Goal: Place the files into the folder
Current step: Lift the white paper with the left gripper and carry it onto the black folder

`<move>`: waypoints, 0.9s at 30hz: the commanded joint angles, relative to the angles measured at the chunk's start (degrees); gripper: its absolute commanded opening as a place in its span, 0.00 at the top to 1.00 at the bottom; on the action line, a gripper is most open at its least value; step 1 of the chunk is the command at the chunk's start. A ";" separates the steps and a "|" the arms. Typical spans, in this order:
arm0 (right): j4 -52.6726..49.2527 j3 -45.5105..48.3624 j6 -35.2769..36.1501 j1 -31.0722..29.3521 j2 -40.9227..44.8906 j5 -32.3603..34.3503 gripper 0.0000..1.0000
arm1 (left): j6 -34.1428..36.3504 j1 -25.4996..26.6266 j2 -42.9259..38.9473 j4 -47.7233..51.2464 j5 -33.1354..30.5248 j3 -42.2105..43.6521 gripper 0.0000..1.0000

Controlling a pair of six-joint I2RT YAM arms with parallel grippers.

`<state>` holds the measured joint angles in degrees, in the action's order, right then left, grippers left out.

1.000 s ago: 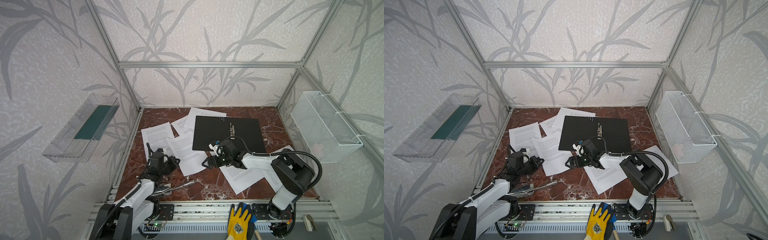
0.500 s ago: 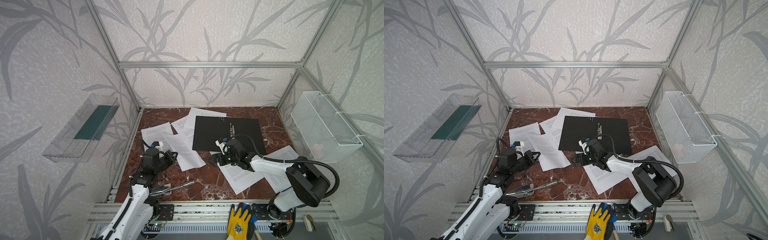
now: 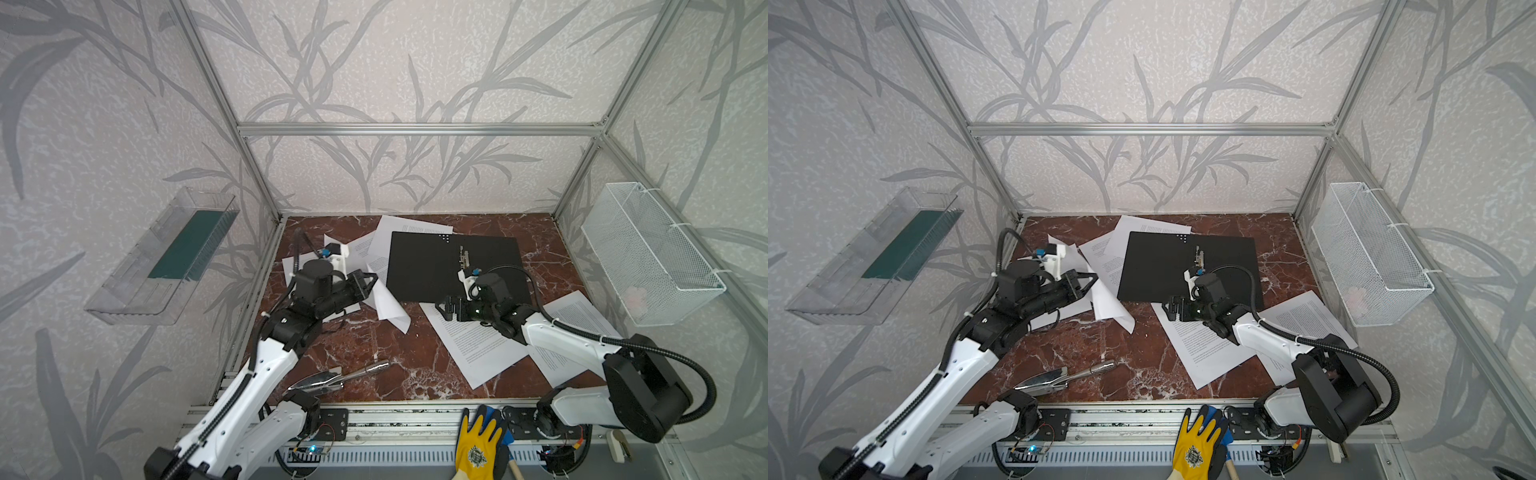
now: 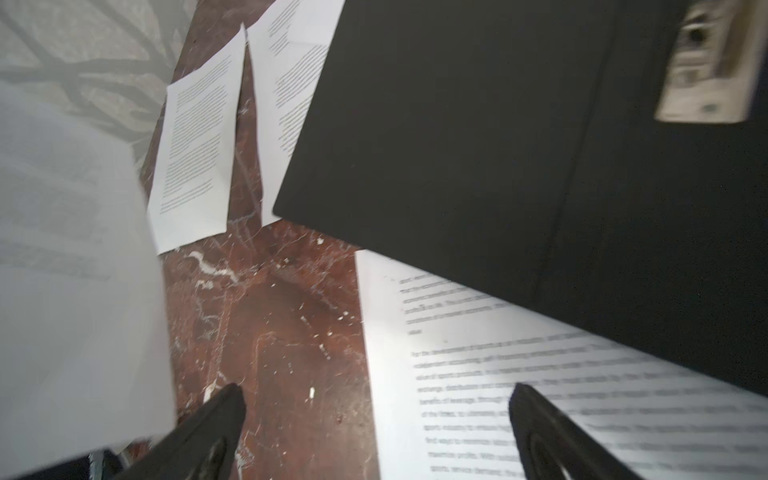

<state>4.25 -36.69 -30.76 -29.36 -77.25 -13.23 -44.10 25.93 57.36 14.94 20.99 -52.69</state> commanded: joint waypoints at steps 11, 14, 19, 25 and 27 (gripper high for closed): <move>-18.02 0.00 -4.54 11.73 11.62 14.24 0.01 | 11.22 21.35 40.54 5.52 -0.95 -42.93 1.00; -18.36 2.01 -4.18 13.91 17.85 16.76 0.01 | 9.82 21.97 41.96 1.35 2.80 -44.16 1.00; -20.70 3.49 -1.97 14.46 27.36 23.33 0.01 | 5.93 20.10 41.76 -5.46 6.87 -39.16 1.00; -24.52 3.86 3.41 15.61 38.61 23.97 0.01 | -6.84 12.48 46.79 -25.23 20.65 -29.95 1.00; -25.49 3.16 5.96 15.61 40.19 21.93 0.01 | -8.42 10.45 48.38 -29.48 23.02 -27.86 1.00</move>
<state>-18.06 -33.47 -29.74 -13.96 -39.46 8.67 -46.11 39.05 103.00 -3.51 36.40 -83.42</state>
